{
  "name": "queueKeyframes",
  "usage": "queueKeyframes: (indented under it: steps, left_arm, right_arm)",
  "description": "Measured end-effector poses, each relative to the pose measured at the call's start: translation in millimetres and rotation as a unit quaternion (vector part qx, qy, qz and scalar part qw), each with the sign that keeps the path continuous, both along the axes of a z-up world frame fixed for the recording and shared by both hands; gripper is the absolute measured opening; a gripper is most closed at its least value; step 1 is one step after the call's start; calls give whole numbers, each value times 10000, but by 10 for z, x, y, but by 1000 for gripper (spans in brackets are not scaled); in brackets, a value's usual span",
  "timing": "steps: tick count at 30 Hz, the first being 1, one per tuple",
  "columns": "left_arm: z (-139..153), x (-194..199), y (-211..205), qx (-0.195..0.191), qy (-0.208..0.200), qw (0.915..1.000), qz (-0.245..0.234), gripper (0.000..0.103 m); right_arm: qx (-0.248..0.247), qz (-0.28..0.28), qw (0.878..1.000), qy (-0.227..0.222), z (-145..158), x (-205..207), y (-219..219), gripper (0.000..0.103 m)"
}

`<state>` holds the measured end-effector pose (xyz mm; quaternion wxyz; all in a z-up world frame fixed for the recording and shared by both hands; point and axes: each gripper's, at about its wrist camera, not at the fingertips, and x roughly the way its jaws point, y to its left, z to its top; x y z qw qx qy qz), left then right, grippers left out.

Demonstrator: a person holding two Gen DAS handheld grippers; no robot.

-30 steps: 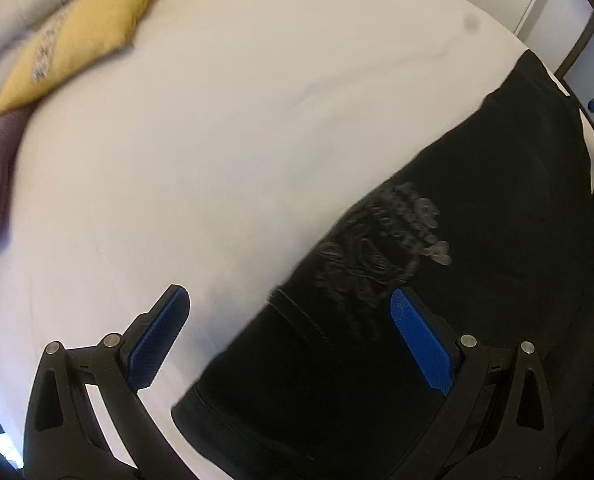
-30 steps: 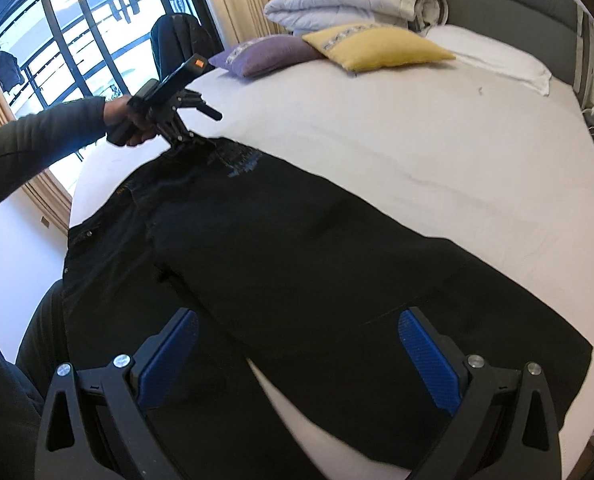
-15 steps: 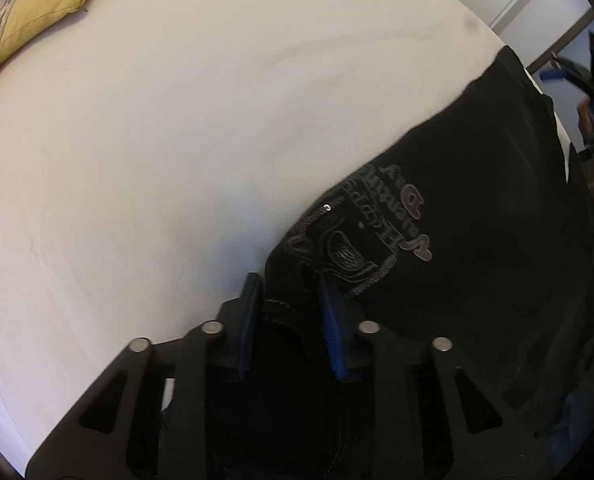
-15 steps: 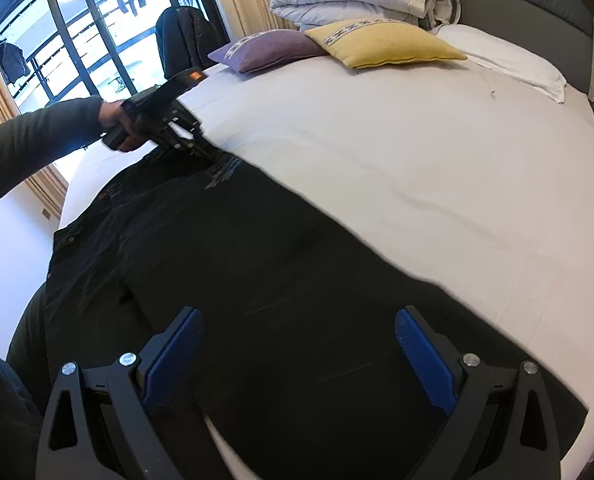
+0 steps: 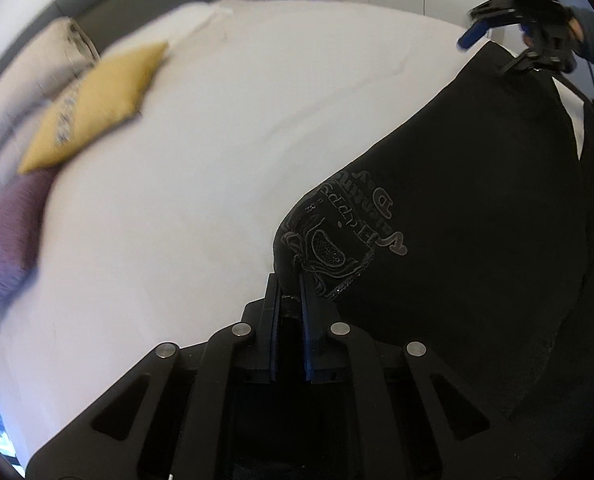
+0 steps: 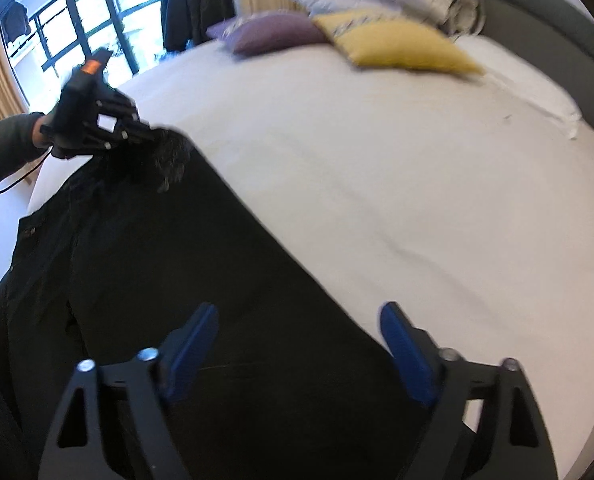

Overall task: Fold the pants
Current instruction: 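Grasp the leg hem end of the jeans with the right tool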

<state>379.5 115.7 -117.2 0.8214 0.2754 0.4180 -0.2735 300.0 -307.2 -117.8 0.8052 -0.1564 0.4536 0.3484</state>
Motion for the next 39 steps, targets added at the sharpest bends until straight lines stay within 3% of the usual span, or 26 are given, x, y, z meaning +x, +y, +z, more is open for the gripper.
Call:
queueKeyframes:
  steps: [2, 5, 15, 16, 20, 24, 30, 39]
  left_arm:
    - [34, -168, -52, 146, -372, 9992, -73, 7]
    - [101, -399, -89, 187, -732, 9970, -157, 7]
    - [271, -813, -72, 23, -1346, 9907, -206, 7]
    - [275, -844, -72, 27, -1355, 9905, -215, 7]
    - [298, -993, -77, 24, -1419, 9896, -232, 7]
    - [354, -1037, -71, -36, -1478, 9889, -150, 7]
    - [564, -1360, -68, -99, -1635, 9865, -77, 7]
    - [917, -2360, -71, -267, -1831, 9826, -155, 7]
  right_arm:
    - [-66, 159, 9997, 185, -54, 88, 78, 73]
    - [-221, 308, 9992, 135, -103, 178, 166, 73]
    - [-664, 431, 9932, 856, -518, 670, 270, 71]
    - [-672, 442, 9931, 856, -522, 683, 264, 64]
    - [-791, 568, 9913, 891, -481, 667, 213, 14]
    - [-1255, 696, 9881, 553, -385, 555, 208, 7]
    - [-1323, 595, 9894, 98, -88, 377, 96, 5]
    - [-1475, 500, 9853, -701, 336, -372, 202, 5]
